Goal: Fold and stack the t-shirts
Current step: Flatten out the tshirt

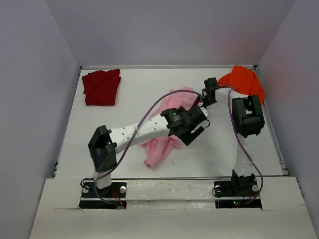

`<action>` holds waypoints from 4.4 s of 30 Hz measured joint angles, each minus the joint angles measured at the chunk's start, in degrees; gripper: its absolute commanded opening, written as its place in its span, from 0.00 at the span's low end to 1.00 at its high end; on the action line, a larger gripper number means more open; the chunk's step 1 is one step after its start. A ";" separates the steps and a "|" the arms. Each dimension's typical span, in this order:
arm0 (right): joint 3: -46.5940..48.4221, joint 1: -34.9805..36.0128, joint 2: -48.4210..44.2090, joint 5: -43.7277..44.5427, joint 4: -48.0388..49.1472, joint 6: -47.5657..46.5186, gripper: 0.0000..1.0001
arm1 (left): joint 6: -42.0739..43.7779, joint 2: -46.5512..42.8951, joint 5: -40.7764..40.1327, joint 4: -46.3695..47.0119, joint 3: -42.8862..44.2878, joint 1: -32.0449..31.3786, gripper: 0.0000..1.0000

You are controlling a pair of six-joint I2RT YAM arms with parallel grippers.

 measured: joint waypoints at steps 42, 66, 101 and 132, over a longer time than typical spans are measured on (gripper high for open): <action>-2.78 -3.54 -2.25 -0.70 -2.93 -5.70 0.00 | 13.14 11.61 3.58 11.72 -8.26 1.46 0.51; -3.45 -5.64 -2.78 -0.70 -4.24 -6.86 0.00 | 10.73 11.74 6.91 9.22 -6.25 3.52 0.64; -3.61 -5.64 -3.19 0.35 -4.74 -6.86 0.00 | 7.56 15.04 8.22 10.14 -8.59 2.32 0.00; -22.64 -5.75 -21.59 5.60 -11.26 -8.57 0.00 | -6.51 15.43 -10.21 0.22 9.97 23.23 0.02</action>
